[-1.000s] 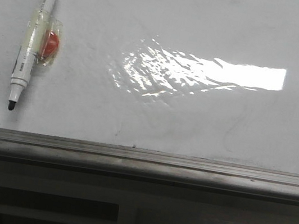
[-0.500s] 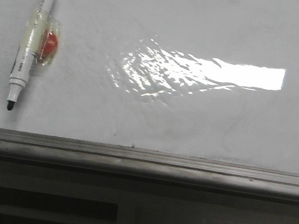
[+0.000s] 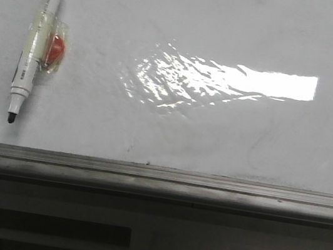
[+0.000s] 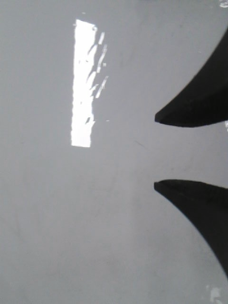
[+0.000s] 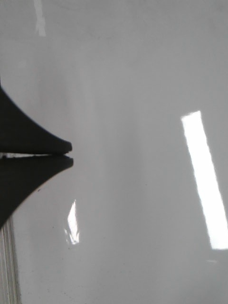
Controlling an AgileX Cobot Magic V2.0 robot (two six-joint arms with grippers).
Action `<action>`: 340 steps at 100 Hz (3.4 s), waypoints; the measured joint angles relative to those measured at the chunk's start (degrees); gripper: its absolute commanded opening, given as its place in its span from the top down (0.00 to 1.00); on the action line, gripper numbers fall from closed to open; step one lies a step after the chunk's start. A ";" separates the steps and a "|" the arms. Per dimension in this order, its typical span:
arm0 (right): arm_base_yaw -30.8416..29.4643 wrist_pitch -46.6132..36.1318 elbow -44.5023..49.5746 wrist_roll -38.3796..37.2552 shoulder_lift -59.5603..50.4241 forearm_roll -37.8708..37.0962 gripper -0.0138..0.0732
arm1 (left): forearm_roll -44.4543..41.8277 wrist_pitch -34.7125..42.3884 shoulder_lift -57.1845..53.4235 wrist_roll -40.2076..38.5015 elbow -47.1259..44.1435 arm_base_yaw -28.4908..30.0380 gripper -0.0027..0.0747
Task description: Write number 9 on whiteboard
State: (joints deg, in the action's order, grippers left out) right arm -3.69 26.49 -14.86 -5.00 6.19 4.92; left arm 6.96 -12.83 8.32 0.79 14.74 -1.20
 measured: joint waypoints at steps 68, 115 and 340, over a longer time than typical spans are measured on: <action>0.00 -0.22 1.12 0.00 0.26 0.00 0.92 | 2.71 16.35 18.87 0.00 -0.50 -13.76 0.57; 0.00 -0.22 1.12 0.00 0.26 0.00 0.92 | 2.84 26.09 36.23 0.00 -0.50 -34.94 0.57; 7.69 0.72 1.12 0.00 0.81 0.00 0.92 | 3.42 40.87 55.35 -0.32 -0.50 -42.80 0.68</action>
State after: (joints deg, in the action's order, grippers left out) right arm 4.00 27.21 -13.74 -5.00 7.00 4.92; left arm 10.37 28.05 63.67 0.47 14.24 -44.00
